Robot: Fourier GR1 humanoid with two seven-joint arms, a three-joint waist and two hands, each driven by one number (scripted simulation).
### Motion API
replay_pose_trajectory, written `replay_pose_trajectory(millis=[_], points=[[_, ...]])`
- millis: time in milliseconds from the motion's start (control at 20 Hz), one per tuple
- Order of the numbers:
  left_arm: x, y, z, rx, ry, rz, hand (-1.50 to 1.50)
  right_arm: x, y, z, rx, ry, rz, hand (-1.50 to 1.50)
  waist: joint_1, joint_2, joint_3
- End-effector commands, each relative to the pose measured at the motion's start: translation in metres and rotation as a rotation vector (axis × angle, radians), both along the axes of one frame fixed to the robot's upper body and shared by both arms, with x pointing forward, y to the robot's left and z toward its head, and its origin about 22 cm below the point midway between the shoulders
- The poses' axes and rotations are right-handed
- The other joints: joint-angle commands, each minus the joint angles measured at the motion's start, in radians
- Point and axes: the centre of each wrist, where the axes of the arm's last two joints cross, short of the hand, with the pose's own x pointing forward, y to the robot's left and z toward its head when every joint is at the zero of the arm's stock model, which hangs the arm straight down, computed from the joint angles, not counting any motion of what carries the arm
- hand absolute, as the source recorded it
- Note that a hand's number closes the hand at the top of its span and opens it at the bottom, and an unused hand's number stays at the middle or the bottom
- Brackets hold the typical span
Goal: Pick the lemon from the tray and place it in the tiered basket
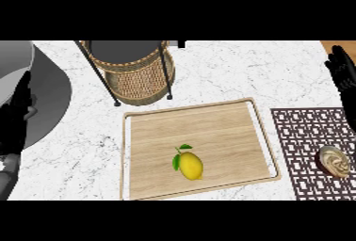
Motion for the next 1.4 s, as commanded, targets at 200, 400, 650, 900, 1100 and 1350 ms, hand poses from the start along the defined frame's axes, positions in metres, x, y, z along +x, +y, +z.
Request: replay_pose_trajectory(millis=[200,400,650,900,1100,1350], points=[[0.001,-0.070,-0.026,-0.288,0.112,-0.258,0.00,-0.010,0.118,-0.002,0.214,-0.239,0.602,1.50,0.026,-0.033,0.014],[-0.009,-0.099,-0.039,-0.426,0.147,-0.297,0.00,-0.029,0.104,-0.055,0.375,-0.232,0.145,-1.50,-0.040,-0.031,0.016],[-0.006,-0.095,-0.035,-0.437,0.163,-0.330,0.00,-0.058,0.130,-0.075,0.227,-0.359,0.400,-1.50,-0.019,-0.038,0.014],[-0.013,-0.085,-0.048,-0.446,0.193,-0.298,0.00,-0.080,0.115,-0.072,-0.082,-0.323,0.441,-1.50,-0.041,-0.045,0.007],[-0.016,-0.085,-0.041,-0.433,0.185,-0.280,0.00,-0.100,0.106,-0.067,-0.290,-0.269,0.354,-1.50,-0.066,-0.058,0.004],[-0.022,-0.082,-0.047,-0.443,0.185,-0.258,0.00,-0.119,0.101,-0.061,-0.521,-0.219,0.248,-1.50,-0.092,-0.057,-0.002]])
